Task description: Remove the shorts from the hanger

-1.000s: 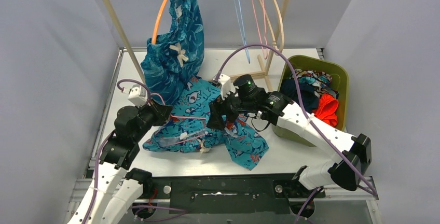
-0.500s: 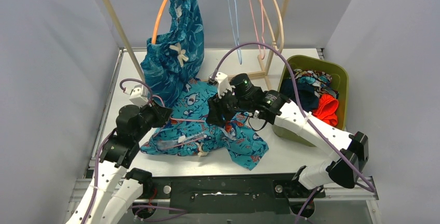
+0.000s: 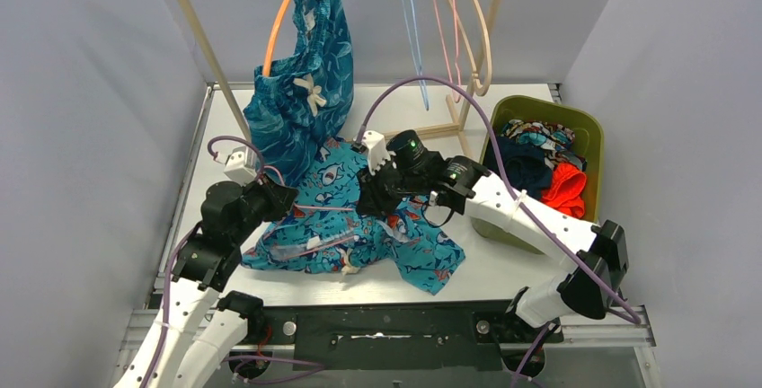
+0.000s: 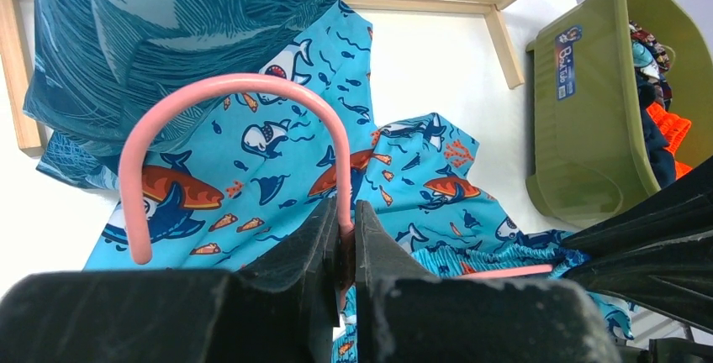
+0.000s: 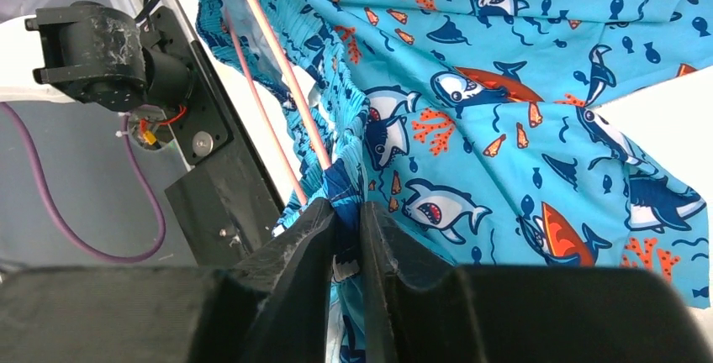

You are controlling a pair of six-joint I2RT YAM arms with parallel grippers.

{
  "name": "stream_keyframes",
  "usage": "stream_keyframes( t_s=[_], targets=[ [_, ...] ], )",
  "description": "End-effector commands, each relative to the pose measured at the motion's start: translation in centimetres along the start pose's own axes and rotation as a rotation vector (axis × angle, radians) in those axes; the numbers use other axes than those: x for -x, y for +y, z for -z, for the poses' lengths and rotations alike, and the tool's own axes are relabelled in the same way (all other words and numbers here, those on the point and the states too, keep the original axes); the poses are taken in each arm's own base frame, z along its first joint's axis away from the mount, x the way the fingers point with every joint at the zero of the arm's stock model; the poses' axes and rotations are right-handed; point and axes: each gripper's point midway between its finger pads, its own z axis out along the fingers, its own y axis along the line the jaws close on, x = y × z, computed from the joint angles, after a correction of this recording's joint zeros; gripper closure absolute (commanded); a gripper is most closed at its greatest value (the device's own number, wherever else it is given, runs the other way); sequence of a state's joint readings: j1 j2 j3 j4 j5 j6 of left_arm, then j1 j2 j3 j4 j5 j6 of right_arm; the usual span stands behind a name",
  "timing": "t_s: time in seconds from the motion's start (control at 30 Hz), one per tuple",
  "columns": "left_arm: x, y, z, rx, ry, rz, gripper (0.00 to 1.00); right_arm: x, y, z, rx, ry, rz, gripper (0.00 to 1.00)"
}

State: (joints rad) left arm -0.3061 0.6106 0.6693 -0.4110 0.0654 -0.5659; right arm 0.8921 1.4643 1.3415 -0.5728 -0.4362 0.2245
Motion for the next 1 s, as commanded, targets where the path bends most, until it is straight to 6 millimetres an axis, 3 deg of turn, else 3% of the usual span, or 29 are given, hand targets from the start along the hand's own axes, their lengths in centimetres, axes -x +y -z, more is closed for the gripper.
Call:
stream_keyframes(
  t_s=[0.0, 0.17, 0.37, 0.57, 0.97],
  targets=[
    [3.0, -1.7, 0.8, -0.044, -0.093, -0.014, 1.00, 3.1, -0.2, 2.0, -0.071, -0.117, 0.036, 0.84],
    [2.3, -0.6, 0.6, 0.004, -0.066, -0.034, 1.00, 4.0, -3.1, 3.5, -0.212, -0.178, -0.008, 0.92],
    [2.9, 1.0, 1.3, 0.084, -0.116, -0.044, 1.00, 5.1, -6.5, 6.9, -0.317, -0.297, -0.097, 0.96],
    [3.9, 2.1, 2.2, 0.147, -0.184, -0.015, 1.00, 3.5, -8.0, 9.5, -0.387, -0.297, -0.081, 0.95],
    [4.4, 1.2, 2.2, 0.106, -0.211, 0.026, 1.00, -0.5, -8.0, 7.2, -0.326, -0.129, -0.086, 0.92]
  ],
)
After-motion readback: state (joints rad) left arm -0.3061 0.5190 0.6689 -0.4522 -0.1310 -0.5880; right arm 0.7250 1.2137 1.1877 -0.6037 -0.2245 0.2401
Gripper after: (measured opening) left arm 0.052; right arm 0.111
